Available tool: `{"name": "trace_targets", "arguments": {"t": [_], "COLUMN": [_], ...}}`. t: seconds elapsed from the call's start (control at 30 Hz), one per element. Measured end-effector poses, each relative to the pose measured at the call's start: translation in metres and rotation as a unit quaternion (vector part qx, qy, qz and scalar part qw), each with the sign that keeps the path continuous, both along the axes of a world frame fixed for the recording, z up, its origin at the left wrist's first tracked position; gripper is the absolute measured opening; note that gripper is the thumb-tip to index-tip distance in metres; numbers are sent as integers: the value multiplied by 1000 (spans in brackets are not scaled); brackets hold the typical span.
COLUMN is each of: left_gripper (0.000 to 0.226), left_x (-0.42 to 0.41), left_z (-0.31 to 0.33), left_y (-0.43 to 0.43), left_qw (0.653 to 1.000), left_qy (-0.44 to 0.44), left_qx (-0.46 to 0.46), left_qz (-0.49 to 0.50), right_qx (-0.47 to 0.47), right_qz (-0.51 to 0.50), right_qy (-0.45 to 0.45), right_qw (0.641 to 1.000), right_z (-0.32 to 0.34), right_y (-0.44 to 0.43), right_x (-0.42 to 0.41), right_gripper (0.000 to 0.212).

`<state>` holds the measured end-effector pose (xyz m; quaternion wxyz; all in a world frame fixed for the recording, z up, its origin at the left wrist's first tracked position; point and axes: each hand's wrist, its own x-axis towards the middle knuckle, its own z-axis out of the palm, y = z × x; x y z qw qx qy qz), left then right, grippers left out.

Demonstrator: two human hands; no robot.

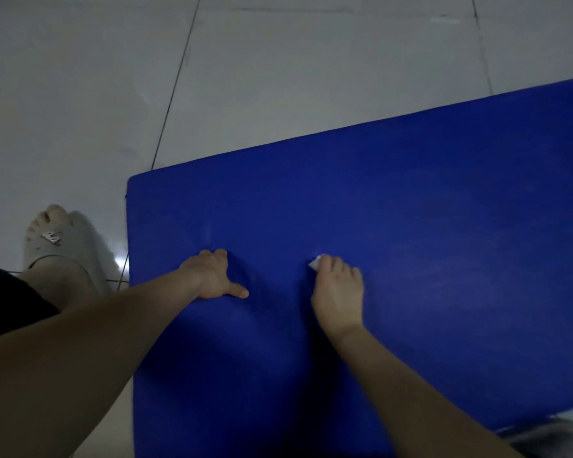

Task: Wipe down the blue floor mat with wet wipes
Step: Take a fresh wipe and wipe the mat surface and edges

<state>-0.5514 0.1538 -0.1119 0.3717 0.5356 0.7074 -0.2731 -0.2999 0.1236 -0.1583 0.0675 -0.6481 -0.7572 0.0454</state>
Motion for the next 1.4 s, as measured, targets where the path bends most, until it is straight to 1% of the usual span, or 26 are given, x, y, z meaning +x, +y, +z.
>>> {"name": "trace_targets", "arguments": {"t": [0.1,0.2,0.27,0.33,0.37,0.43,0.5,0.57,0.67,0.7,0.77,0.87,0.97,1.03,1.1,1.2,1.27,1.3,1.33,1.4], "left_gripper": [114,115,112,110,110,109,108,108,110,111,110,110,111,111,112,114,112,112,111,111], "left_x": [-1,-1,-1,-2,-2,-2,-2,-2,-3,-3,-2,0,0,0,0,0,0,0,0,0], "left_z": [0,-1,-1,-1,-1,0,-1,-2,-2,-2,-1,0,1,2,1,0,1,0,1,1], "left_y": [0,-2,-2,-2,-1,-2,-2,-2,-1,-1,-1,-1,1,0,-1,-1,-1,-1,-1,-1], "left_qw": [1000,1000,1000,1000,1000,1000,1000,1000,1000,1000,1000,1000,1000,1000,1000,1000,1000,1000,1000,1000], "left_qy": [5,9,6,6,4,-2,-6,-7,-2,0,2,4,3,7,10,15,17,15,12,3], "left_qx": [-1,1,4,6,5,4,3,3,2,2,2,1,-3,-3,-4,-3,-2,-2,-2,-2], "left_qz": [-1,-6,-10,-8,-6,1,5,6,5,4,2,1,3,0,-2,-14,-14,-10,-6,1], "right_qx": [-9,-41,-15,23,34,40,34,32,6,-11,-23,-30,-39,-34,-68,-86,-86,-85,-80,-61], "right_qz": [95,231,304,332,315,232,133,18,-164,-200,-226,-176,-84,-2,94,199,266,287,287,221], "right_qy": [26,61,67,66,71,69,30,-8,-10,2,40,109,147,169,195,211,199,185,175,175], "right_qw": [995,970,950,941,946,969,990,999,986,980,973,978,985,985,974,953,939,936,938,957], "right_z": [-1,-8,-12,-11,-10,-8,-9,-8,-1,0,-2,-3,-1,3,3,-1,-4,-4,-4,-6], "right_y": [-24,-49,-49,-33,-22,4,30,54,81,86,87,69,34,8,-18,-36,-23,-13,-1,25], "right_x": [-40,-59,-55,-42,-32,-4,35,84,137,142,130,76,11,-28,-58,-71,-62,-54,-46,-25], "right_gripper": [33,34,33,32,29,22,27,27,16,15,16,19,18,25,33,23,24,25,24,18]}}
